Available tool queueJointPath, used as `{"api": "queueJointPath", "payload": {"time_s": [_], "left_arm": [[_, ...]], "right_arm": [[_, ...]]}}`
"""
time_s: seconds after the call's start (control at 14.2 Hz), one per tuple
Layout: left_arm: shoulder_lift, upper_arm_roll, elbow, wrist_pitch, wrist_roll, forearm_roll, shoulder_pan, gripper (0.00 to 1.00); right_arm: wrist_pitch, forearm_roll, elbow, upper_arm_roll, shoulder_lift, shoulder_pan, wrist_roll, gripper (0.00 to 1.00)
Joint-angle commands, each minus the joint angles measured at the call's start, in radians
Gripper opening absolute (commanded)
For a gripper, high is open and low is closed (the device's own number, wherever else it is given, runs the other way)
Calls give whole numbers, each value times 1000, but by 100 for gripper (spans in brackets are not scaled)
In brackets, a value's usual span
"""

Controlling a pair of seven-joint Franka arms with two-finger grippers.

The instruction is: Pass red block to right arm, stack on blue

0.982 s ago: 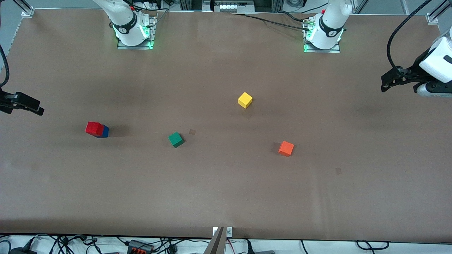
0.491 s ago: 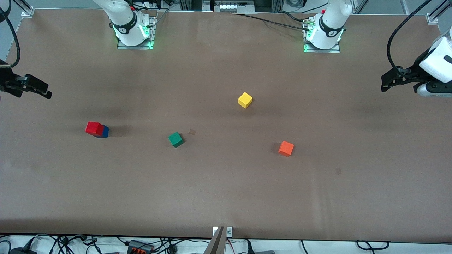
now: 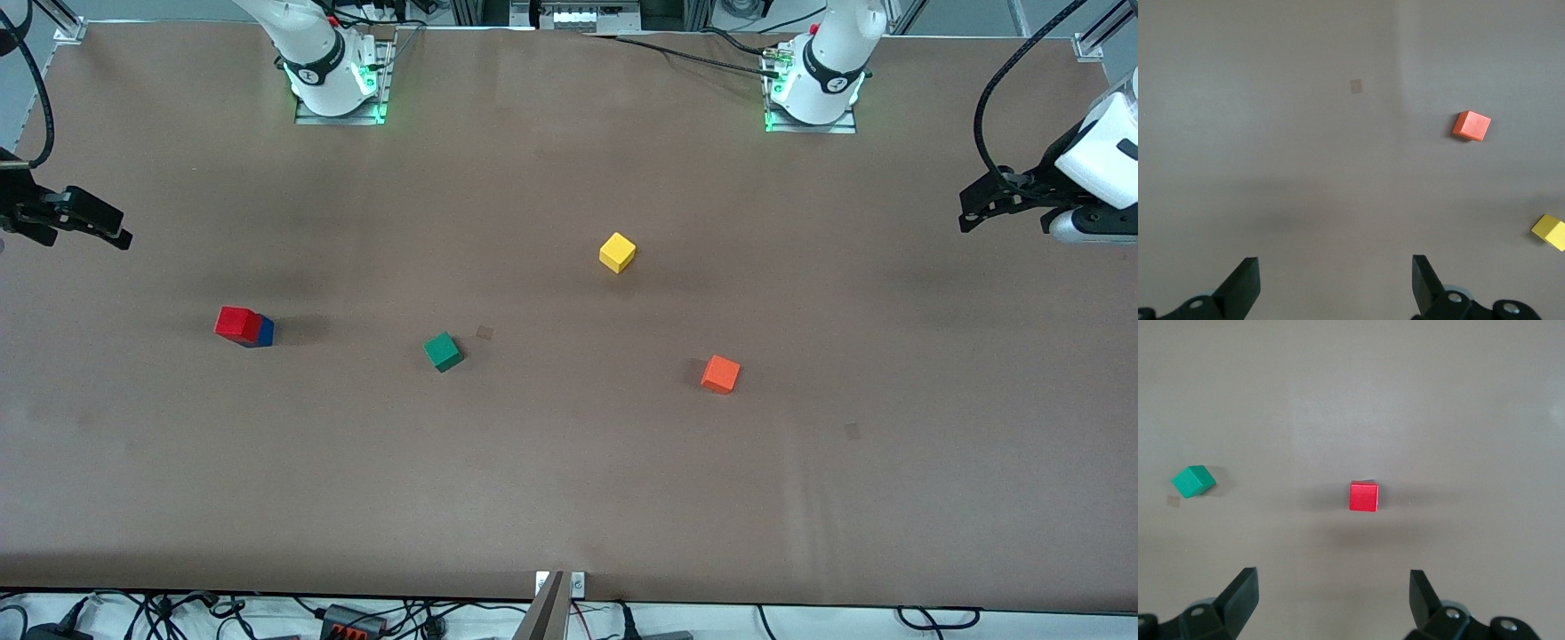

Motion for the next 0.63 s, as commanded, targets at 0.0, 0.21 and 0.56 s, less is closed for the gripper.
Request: {"api": "queueJointPath", "payload": {"time_s": [0.0, 0.21, 0.56], "left_arm": [[17, 1, 33, -21, 12, -17, 3, 100], [17, 1, 33, -21, 12, -17, 4, 100], [17, 1, 33, -21, 12, -17, 4, 100]], "right_arm": [[-16, -17, 1, 0, -15, 7, 5, 100], [-17, -15, -1, 0, -15, 7, 1, 100], [-16, -17, -13, 2, -15, 10, 3, 100]]}}
